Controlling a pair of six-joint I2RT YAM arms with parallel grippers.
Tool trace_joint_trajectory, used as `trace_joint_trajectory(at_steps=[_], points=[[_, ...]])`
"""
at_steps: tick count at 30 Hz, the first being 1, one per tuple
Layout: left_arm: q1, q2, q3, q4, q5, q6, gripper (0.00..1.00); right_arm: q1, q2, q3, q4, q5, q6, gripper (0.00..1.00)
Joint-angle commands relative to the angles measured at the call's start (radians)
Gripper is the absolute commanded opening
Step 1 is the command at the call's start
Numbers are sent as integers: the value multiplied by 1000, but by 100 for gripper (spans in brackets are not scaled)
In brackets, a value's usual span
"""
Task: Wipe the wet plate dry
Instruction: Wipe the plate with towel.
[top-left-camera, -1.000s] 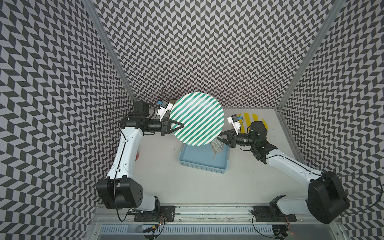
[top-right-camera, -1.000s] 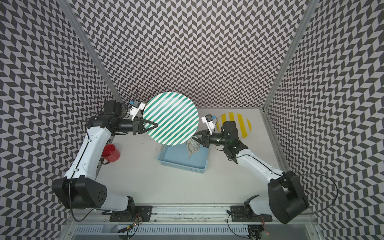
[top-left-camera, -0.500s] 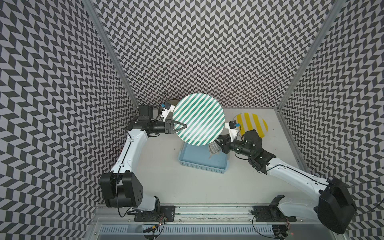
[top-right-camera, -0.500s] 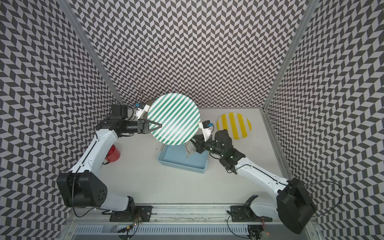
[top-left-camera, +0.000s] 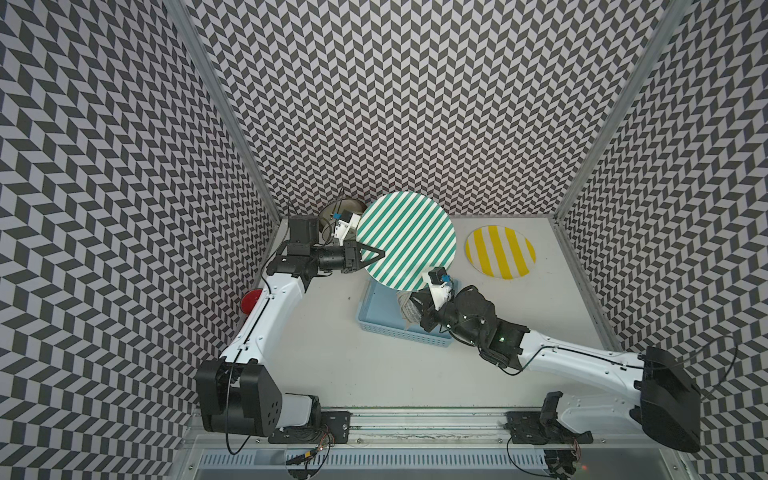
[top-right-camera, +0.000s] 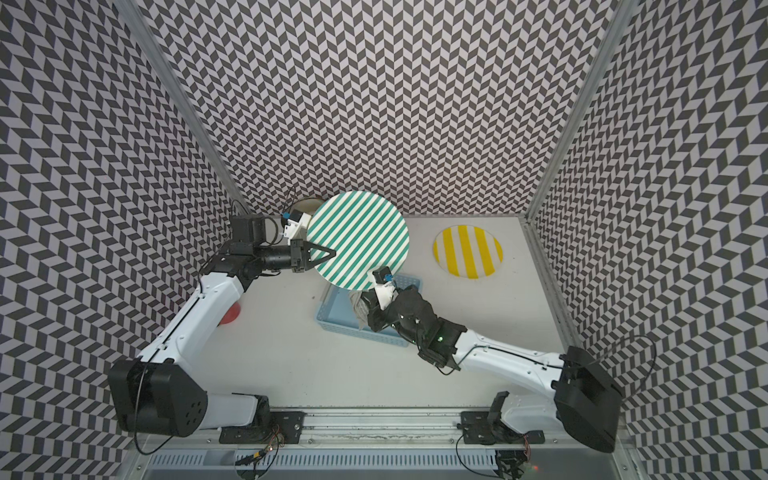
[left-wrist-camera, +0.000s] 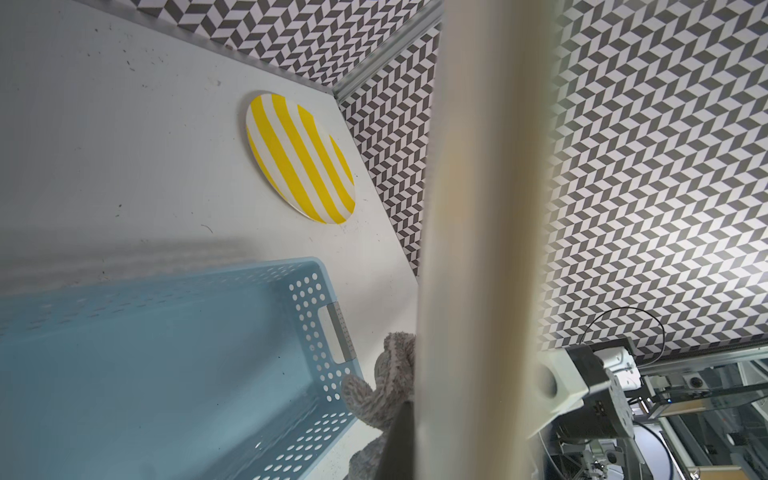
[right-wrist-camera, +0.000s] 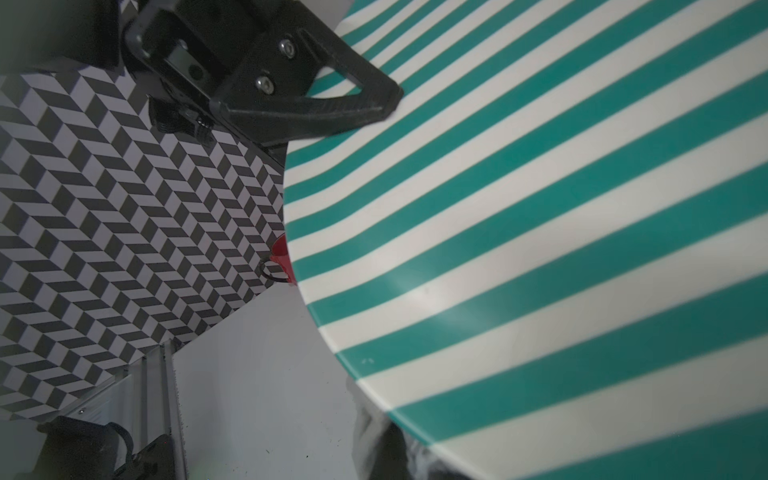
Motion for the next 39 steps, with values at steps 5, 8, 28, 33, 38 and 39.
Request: trace_joint_trajectory(at_steps=[5,8,28,33,38,39], points=[[-28,-3,-48,92,-54,-40,0,63,77,120,381,203,-77,0],[-33,-1,-57,103,-51,-51,0,90,116,146,431,241,-92,0],[-37,-18,-77,126,-64,-33,0,116,267,365,469,307,-110,0],[-37,-12,-20,105,-128,31,0,113,133,296,369,299,-70,0],[-34,-7,42,131,-225,65,0,95,-9,210,177,368,0,0],[-33,-1,51,138,-241,65,0,86,-50,177,152,382,19,0]])
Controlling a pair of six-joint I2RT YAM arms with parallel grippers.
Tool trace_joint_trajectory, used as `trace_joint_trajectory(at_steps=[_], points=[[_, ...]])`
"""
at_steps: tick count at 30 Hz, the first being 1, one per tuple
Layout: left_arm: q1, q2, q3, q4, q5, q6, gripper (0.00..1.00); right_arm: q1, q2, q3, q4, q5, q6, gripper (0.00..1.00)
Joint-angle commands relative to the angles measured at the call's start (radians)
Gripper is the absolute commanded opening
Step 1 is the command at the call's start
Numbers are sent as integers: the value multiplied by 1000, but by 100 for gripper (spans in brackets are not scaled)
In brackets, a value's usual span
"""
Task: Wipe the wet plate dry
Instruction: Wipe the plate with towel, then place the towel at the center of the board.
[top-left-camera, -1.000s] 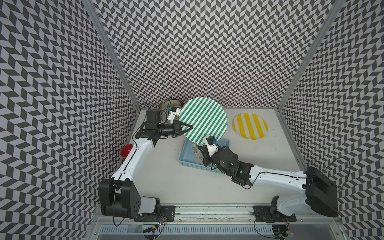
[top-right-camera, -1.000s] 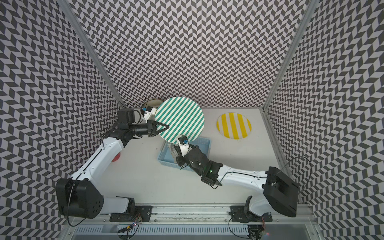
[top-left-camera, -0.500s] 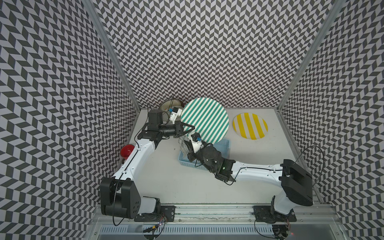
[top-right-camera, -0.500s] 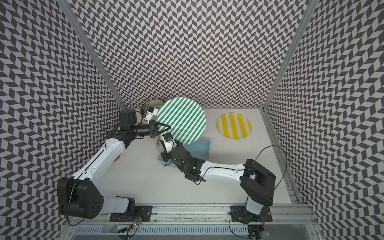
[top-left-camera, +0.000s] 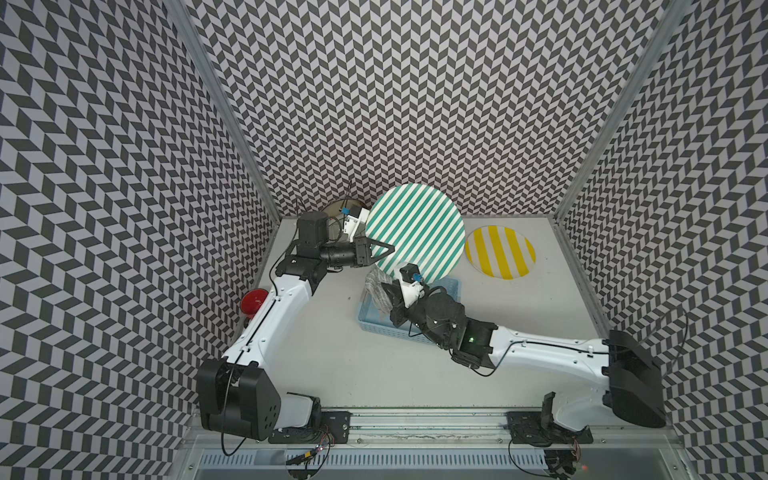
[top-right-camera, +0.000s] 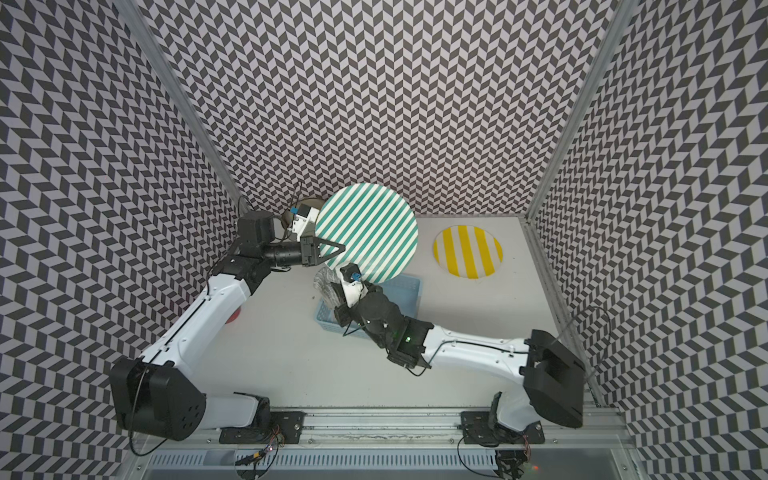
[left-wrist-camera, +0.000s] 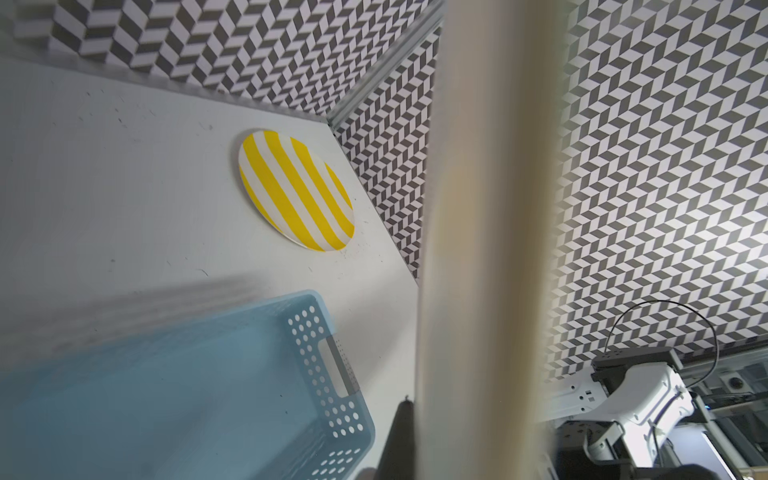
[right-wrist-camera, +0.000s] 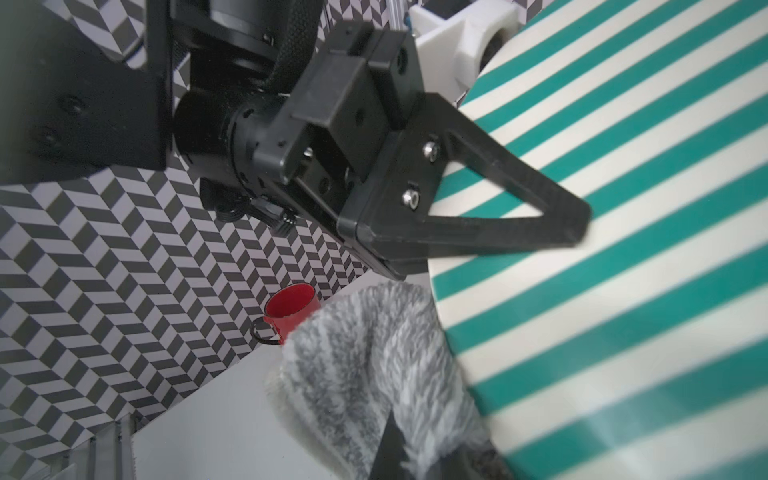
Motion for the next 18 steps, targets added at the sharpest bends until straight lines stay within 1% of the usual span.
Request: trace_joint_trajectory(at_steps=[1,3,5,8,12,15,18], points=[[35,11,31,-4,-141,99,0,-50,-188,-44,85,156,84,0],[35,28,53,1,-162,126,0,-84,-267,-104,20,170,150,0],[39,43,71,5,-169,141,0,-135,-331,-159,-95,179,243,0],[45,55,82,18,-156,165,0,-231,-422,-213,-344,186,415,0],[46,49,75,36,-134,221,0,-346,-501,-269,-634,200,598,0],[46,45,76,29,-105,269,0,-423,-507,-321,-728,155,659,0],[45,40,75,19,-74,304,0,-491,-463,-375,-748,85,698,0]])
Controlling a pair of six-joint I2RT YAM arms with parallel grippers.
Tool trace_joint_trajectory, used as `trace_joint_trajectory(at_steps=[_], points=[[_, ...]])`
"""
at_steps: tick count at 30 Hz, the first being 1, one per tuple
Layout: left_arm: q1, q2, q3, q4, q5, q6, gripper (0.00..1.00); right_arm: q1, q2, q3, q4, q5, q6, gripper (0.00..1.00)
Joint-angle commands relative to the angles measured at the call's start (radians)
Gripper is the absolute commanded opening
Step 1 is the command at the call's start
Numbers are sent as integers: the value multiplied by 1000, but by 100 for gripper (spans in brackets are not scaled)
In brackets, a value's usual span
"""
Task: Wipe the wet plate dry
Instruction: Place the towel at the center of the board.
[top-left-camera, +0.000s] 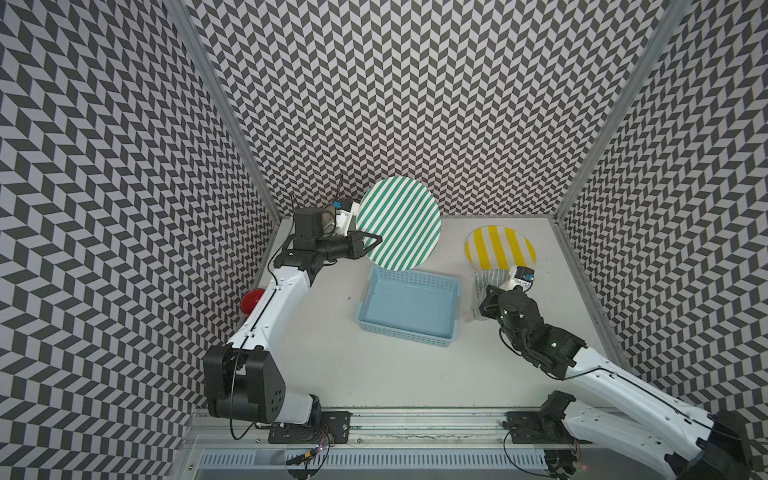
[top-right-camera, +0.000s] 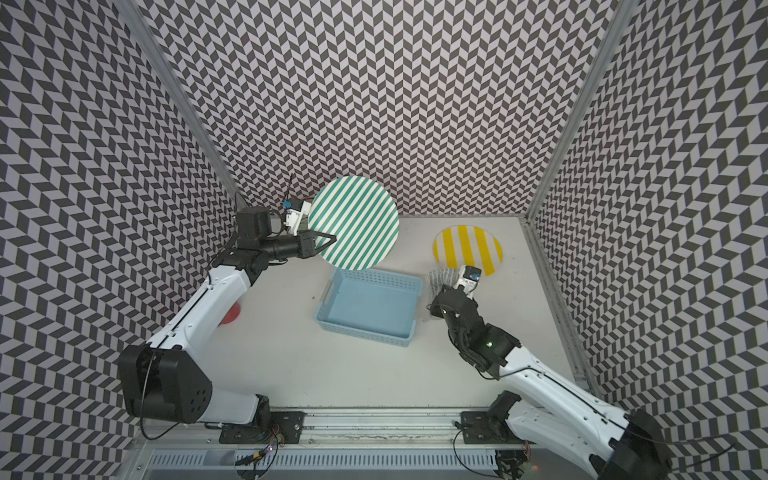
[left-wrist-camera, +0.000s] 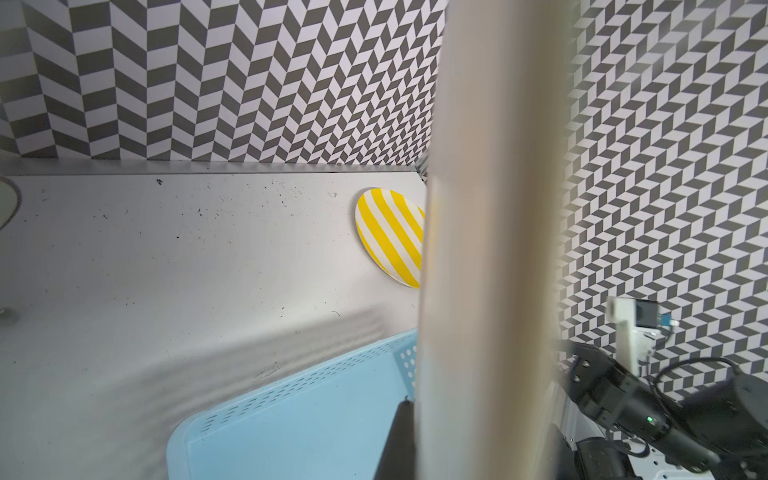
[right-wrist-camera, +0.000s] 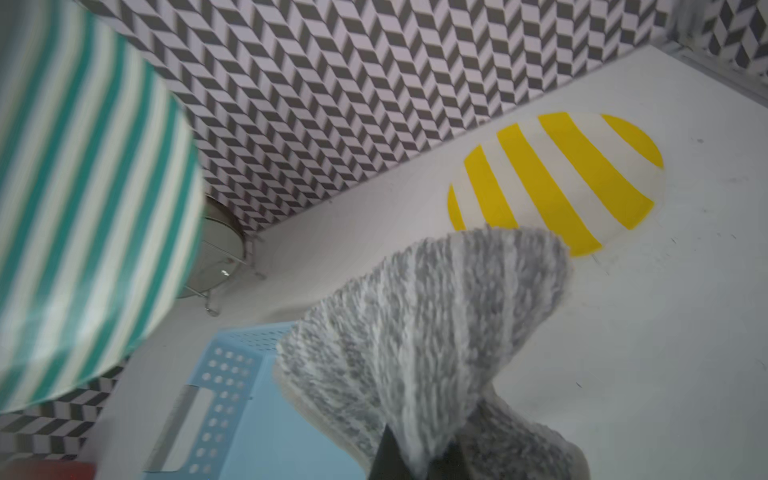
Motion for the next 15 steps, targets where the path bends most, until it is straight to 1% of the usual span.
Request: trace_joint_trajectory(at_steps=[1,6,12,13,14,15], points=[[0,-34,44,40,63,75,0,-54,42,-31,-103,-55,118,0],[0,-55,27,17,49,110,0,-114,144,-46,-152,-45,167,0],[-1,-62,7,17,54,117,0,-285,238,-49,-150,-115,182,0],[0,-62,6,17,55,118,0,-303,248,-48,-142,-128,175,2],[0,-63,4,16,55,120,0,-318,255,-51,-131,-144,167,9],[-1,-65,2,14,54,122,0,-329,259,-51,-115,-171,146,23]])
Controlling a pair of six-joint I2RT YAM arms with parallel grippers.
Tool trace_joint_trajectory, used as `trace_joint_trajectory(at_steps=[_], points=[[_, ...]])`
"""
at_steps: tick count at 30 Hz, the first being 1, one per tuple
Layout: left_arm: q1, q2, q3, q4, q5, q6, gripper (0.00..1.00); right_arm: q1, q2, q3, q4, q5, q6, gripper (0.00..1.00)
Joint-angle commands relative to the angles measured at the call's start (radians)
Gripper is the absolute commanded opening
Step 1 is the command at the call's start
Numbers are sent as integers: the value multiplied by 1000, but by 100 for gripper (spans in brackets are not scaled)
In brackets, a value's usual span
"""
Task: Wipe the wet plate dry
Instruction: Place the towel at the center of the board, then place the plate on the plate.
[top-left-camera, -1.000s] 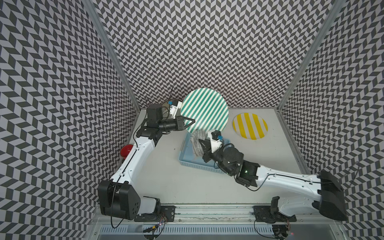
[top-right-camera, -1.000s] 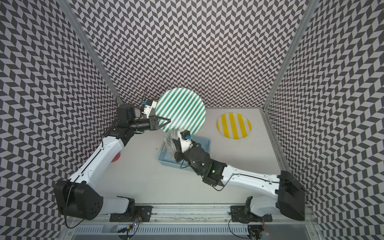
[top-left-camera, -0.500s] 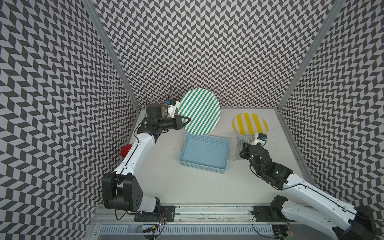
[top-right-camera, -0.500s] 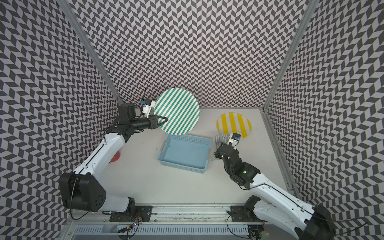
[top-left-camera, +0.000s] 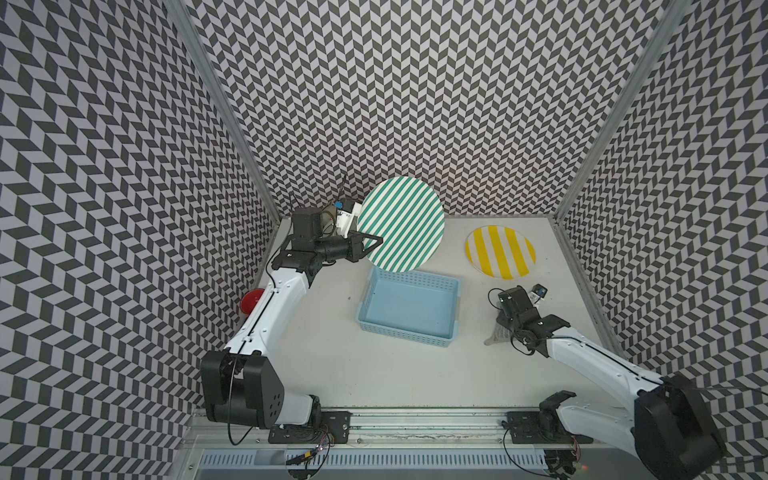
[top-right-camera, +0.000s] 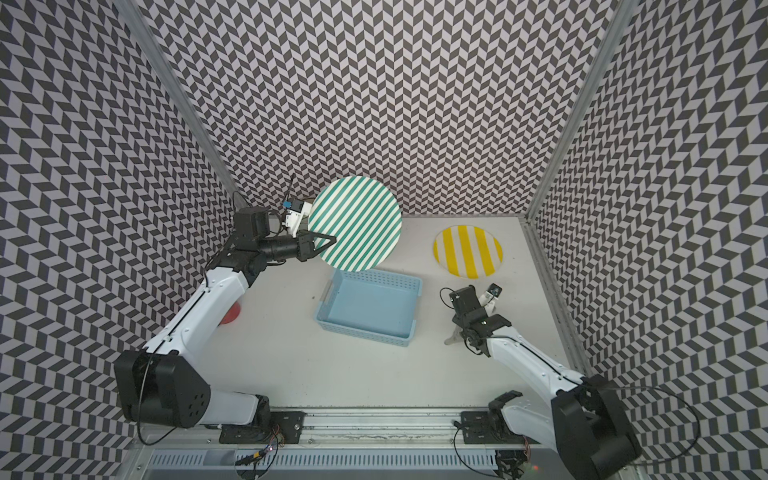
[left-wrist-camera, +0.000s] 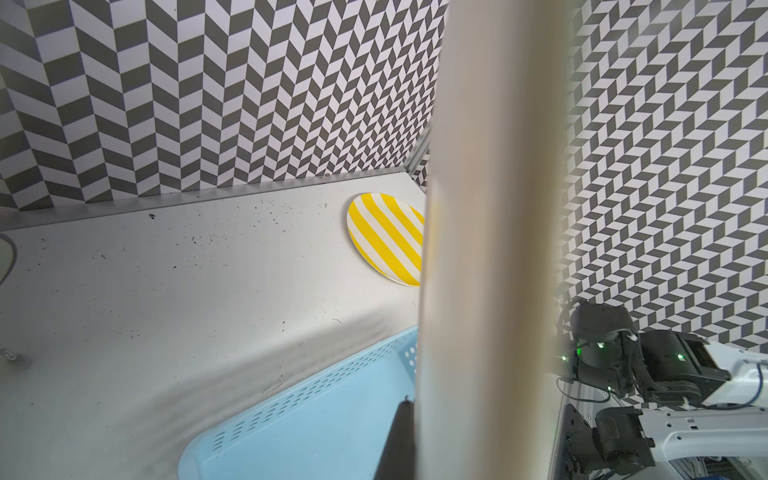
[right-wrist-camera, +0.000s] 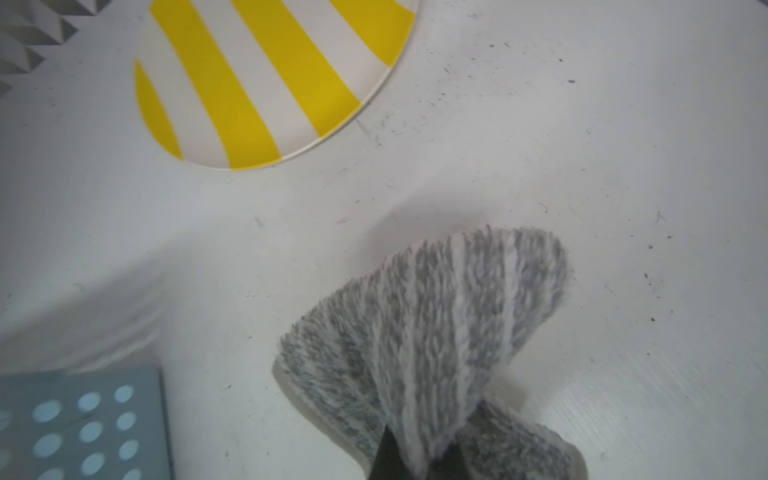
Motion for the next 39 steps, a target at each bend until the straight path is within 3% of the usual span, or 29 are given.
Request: trace_joint_trajectory(at_steps=[1,2,4,8,13,17,21,26,32,39], points=[[-1,-43,3,28,35,29,0,-37,12,-6,47,-90,-31,39],[-1,-45,1,26,35,33,0,-43,10,-4,50,-110,-38,53],[-1,-46,-3,22,35,37,0,-46,2,14,31,-128,-47,71],[-1,-47,-2,14,34,43,0,-46,-41,82,-46,-93,-68,82],[-2,-45,10,8,40,52,0,-50,-145,142,-48,-61,-135,89],[-11,-42,11,-7,90,88,0,-51,-219,183,16,-150,-223,90],[-21,-33,10,-61,144,160,0,-50,-312,137,252,-449,-367,87],[-49,-15,28,-202,274,269,0,-50,-383,60,526,-757,-376,85],[-106,17,77,-425,318,463,0,-51,-372,38,662,-933,-375,83],[-148,41,103,-533,341,555,0,-51,-291,80,648,-1032,-412,80]])
